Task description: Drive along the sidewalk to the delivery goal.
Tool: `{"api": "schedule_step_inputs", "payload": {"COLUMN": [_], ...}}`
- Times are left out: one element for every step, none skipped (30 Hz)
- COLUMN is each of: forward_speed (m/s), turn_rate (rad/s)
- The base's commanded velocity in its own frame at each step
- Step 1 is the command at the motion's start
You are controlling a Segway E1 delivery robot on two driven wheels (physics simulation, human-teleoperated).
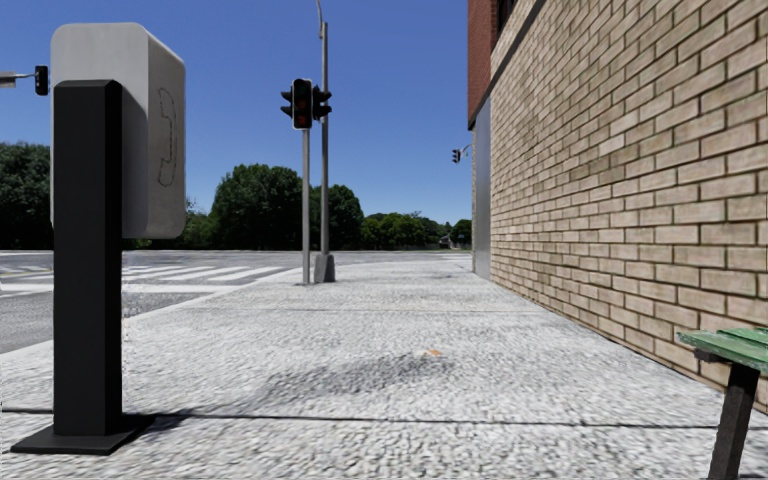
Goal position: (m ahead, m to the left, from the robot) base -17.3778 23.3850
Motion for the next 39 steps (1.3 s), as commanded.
{"api": "schedule_step_inputs", "payload": {"forward_speed": [2.0, 2.0, 2.0, 2.0, 2.0, 2.0, 2.0, 2.0, 2.0, 2.0, 2.0, 2.0, 2.0, 2.0, 2.0, 2.0, 2.0, 2.0, 2.0, 2.0, 2.0, 2.0, 2.0, 2.0, 2.0, 2.0, 2.0, 2.0, 2.0, 2.0, 2.0, 2.0, 2.0, 2.0, 2.0, 2.0, 2.0, 2.0, 2.0], "turn_rate": [-0.2, 0.0, 0.0, 0.0, 0.0, 0.0, 0.0, 0.0, 0.0, 0.0, 0.0, 0.0, 0.0, 0.0, 0.0, 0.0, 0.0, 0.0, 0.0, 0.0, 0.0, 0.0, 0.0, 0.0, 0.0, 0.0, 0.0, 0.0, 0.0, 0.0, 0.0, 0.0, 0.0, 0.0, 0.0, 0.0, 0.0, 0.0, 0.0]}}
